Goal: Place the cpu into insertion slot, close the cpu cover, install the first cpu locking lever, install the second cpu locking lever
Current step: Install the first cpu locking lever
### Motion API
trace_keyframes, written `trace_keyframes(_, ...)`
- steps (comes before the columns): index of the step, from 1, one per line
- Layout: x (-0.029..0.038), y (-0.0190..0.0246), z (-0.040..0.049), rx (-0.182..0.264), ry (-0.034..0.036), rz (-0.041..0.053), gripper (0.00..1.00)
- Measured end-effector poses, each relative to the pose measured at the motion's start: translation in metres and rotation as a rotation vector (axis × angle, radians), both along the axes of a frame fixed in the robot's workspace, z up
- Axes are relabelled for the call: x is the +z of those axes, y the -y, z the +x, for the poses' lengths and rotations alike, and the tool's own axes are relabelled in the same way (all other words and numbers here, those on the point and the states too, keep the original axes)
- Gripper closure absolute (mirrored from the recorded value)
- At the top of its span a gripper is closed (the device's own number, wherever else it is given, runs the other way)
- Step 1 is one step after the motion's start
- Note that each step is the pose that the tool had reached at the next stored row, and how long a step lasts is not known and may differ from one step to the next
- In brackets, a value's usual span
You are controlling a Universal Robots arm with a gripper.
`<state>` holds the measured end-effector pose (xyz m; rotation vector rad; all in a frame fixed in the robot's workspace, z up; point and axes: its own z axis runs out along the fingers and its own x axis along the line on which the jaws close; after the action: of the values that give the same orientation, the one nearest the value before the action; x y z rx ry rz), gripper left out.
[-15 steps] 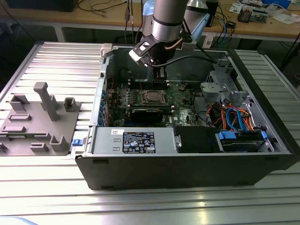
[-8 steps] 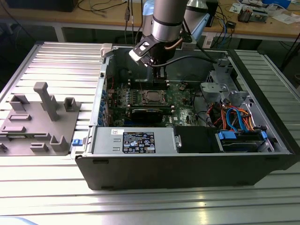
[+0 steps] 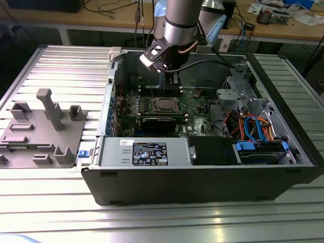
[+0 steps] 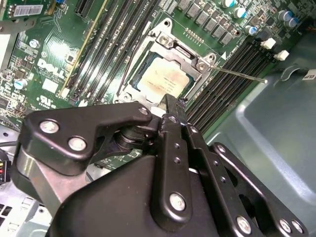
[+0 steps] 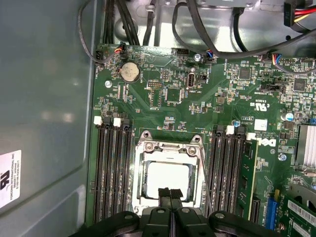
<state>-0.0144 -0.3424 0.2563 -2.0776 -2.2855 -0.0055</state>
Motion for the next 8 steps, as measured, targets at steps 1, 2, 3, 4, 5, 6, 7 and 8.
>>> trace_keyframes(1,0.0,0.0,0.0,0.008,0.0001,0.0,0.89)
trace_keyframes(2,0.0,0.0,0.0,0.019,0.0,-0.0002,0.89)
trace_keyframes(3,0.0,0.0,0.0,0.025,0.0,-0.0004,0.89)
trace_keyframes(4,0.0,0.0,0.0,0.029,0.0,-0.0006,0.89)
trace_keyframes(5,0.0,0.0,0.0,0.035,0.0001,-0.0006,0.89)
trace_keyframes(6,0.0,0.0,0.0,0.039,0.0,-0.0005,0.89)
trace_keyframes(7,0.0,0.0,0.0,0.044,0.0,-0.0006,0.89)
trace_keyframes(8,0.0,0.0,0.0,0.049,0.0001,-0.0005,0.89)
